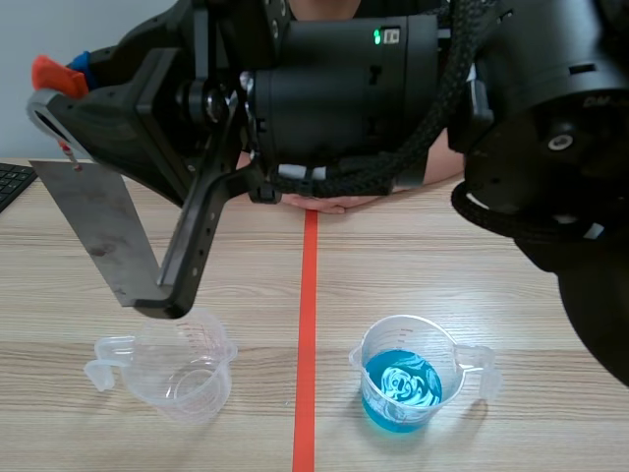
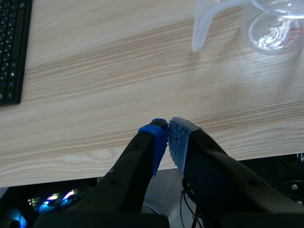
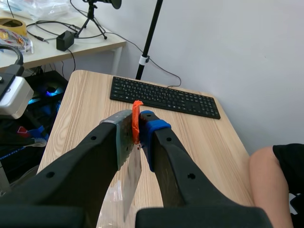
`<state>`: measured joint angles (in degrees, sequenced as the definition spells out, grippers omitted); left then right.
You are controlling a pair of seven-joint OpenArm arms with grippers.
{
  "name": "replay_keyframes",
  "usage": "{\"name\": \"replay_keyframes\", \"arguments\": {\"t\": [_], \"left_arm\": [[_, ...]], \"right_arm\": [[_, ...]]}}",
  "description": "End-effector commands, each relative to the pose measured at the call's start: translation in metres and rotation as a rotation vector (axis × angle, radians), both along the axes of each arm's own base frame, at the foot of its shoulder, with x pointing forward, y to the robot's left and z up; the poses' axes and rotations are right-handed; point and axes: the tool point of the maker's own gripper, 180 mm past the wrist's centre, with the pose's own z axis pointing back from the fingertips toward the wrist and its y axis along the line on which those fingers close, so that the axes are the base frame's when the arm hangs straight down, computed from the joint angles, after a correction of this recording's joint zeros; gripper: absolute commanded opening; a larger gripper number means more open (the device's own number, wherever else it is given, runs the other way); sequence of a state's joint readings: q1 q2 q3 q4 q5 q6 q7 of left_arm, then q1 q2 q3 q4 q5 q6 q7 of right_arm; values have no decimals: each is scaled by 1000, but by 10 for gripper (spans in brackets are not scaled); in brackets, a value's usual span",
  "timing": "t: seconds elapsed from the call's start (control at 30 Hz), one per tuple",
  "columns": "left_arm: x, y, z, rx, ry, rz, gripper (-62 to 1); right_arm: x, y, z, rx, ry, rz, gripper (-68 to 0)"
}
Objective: Do the redox reaction experiment.
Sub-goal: 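Put the plate into the left beaker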
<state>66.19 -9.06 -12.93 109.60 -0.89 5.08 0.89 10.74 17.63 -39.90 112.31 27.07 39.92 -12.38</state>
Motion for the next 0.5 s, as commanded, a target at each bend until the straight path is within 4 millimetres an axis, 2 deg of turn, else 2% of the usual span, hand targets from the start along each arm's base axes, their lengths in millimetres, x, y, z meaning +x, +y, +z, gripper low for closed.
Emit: {"name": "replay_keyframes", "arguments": {"t": [0.0,0.47], "left_arm": [[-2,0,1,4,7,-4,-552],[-8,1,-3,5,31,0,-552]], "right_arm": [[4,0,7,25,-4,-12,-658],[3,2,-7,8,54,-36,-658]]}}
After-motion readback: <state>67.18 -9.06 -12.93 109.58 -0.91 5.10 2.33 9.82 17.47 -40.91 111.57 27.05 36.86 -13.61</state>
